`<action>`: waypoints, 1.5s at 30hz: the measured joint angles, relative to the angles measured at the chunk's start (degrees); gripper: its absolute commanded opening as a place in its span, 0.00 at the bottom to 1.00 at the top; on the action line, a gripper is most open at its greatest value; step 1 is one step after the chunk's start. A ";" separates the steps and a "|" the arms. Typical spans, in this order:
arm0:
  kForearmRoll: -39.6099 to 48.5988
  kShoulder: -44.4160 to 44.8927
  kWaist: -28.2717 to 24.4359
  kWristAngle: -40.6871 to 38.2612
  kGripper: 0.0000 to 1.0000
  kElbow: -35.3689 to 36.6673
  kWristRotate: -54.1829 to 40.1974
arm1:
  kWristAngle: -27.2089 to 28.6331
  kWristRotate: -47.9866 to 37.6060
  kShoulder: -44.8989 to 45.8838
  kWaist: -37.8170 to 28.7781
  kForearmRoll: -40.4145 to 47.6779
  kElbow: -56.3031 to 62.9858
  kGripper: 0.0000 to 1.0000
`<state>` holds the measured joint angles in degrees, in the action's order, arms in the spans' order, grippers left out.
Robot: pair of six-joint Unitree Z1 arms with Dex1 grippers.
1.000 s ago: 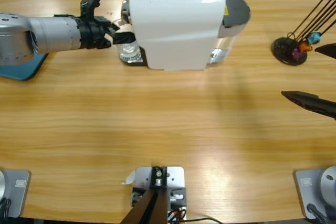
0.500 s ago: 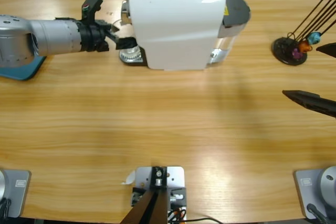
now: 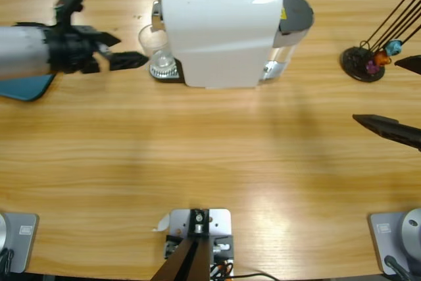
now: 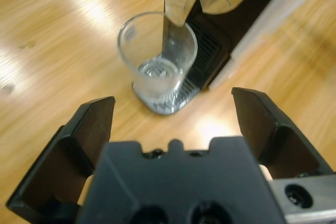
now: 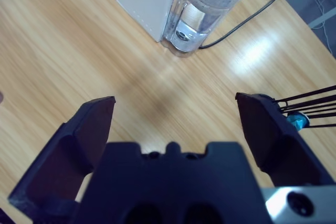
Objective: Pour coffee
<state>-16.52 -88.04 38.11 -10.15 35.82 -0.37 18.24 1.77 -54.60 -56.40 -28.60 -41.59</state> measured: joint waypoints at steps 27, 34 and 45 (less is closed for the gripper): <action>57.26 26.22 -0.08 21.75 0.95 16.64 3.66 | -15.10 9.19 -42.92 25.64 -35.24 -68.84 0.00; 56.23 26.08 -0.08 21.75 0.95 16.26 3.70 | -14.85 8.81 -52.34 24.87 -39.17 -77.58 0.00; 55.94 26.08 -0.08 20.46 0.95 16.08 3.71 | -12.69 9.08 -58.50 20.17 -40.98 -79.72 0.00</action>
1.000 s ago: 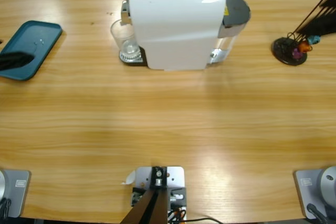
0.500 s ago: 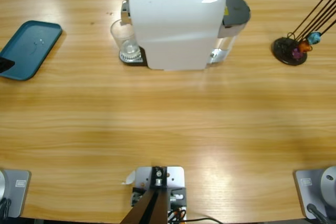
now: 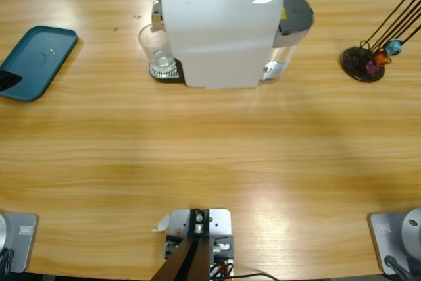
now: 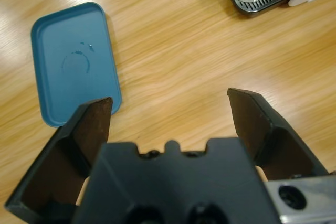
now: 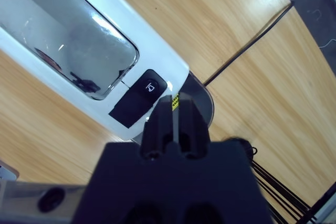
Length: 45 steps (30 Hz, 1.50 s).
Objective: Pour coffee
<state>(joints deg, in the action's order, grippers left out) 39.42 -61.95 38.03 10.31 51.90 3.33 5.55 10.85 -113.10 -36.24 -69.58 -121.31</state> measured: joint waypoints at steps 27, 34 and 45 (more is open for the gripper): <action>-0.05 -0.98 0.00 -0.46 0.95 -0.03 0.00 | 0.43 0.00 -1.88 -2.36 -2.34 -3.80 0.00; -0.06 -0.98 0.00 -0.54 0.95 -0.03 0.00 | 0.43 0.00 -2.42 -2.38 -2.34 -4.41 0.00; -0.06 -0.98 0.00 -0.95 0.95 -0.04 0.00 | 1.06 -0.07 -1.47 -2.40 -1.06 -4.53 1.00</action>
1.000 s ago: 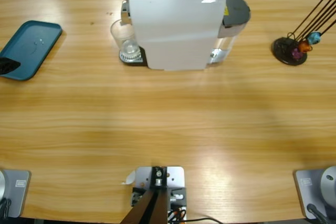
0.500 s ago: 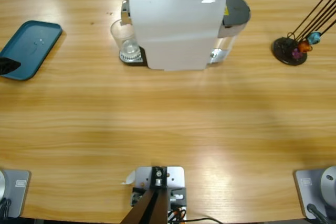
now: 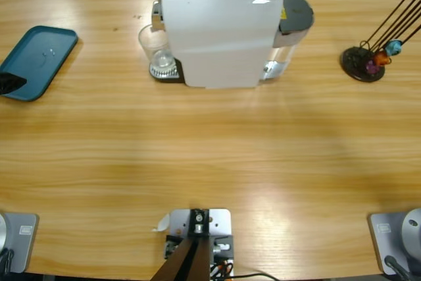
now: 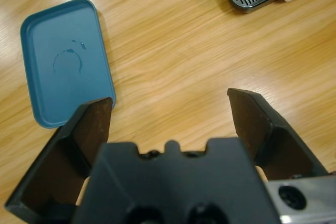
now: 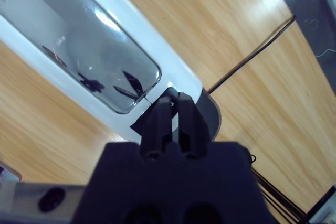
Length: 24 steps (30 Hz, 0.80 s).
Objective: Pour coffee
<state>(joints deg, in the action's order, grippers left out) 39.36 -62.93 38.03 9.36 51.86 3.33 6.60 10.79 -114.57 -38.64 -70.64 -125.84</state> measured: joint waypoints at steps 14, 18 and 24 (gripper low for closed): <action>-0.01 -0.16 0.00 -1.03 0.96 0.00 0.00 | 0.00 -1.42 5.93 0.00 0.34 1.61 1.00; -0.01 -0.44 0.00 -1.03 0.97 0.00 0.00 | -0.01 -1.45 5.93 0.00 0.13 2.33 1.00; -0.01 -0.44 0.00 -1.03 0.97 0.00 0.00 | -0.01 -1.54 5.93 0.00 0.00 2.55 1.00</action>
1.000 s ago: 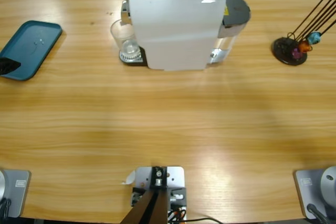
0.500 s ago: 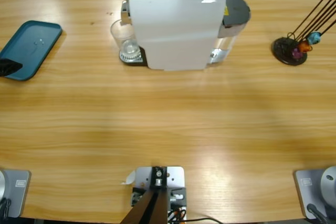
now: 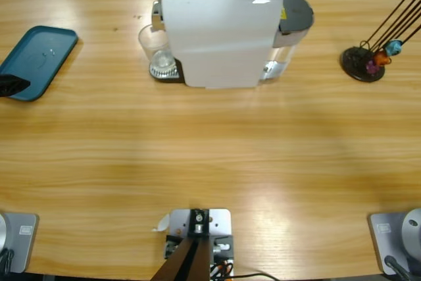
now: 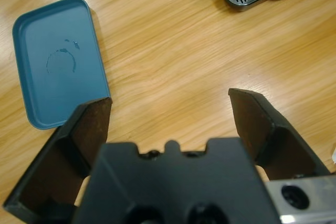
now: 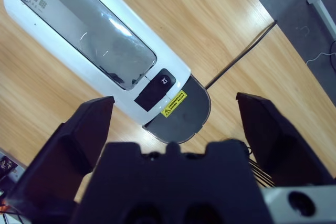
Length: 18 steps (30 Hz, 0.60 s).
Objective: Pour coffee
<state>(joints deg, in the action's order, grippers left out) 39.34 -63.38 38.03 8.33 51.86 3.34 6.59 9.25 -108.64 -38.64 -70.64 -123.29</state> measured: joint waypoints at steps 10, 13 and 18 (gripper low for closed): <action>0.00 -0.01 0.00 -0.88 0.97 0.00 0.04 | 0.00 -0.01 0.14 0.00 -0.13 0.00 1.00; -0.17 -0.41 0.00 -0.98 0.97 -0.08 0.04 | 0.06 -1.01 0.63 0.00 -0.16 0.96 1.00; -3.40 -0.56 0.00 -0.98 0.97 -2.34 0.04 | 0.44 -3.55 12.45 0.00 11.15 19.45 1.00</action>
<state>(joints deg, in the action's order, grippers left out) 35.94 -63.94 38.03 7.35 49.53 3.38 7.03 5.70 -96.19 -38.64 -59.48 -103.84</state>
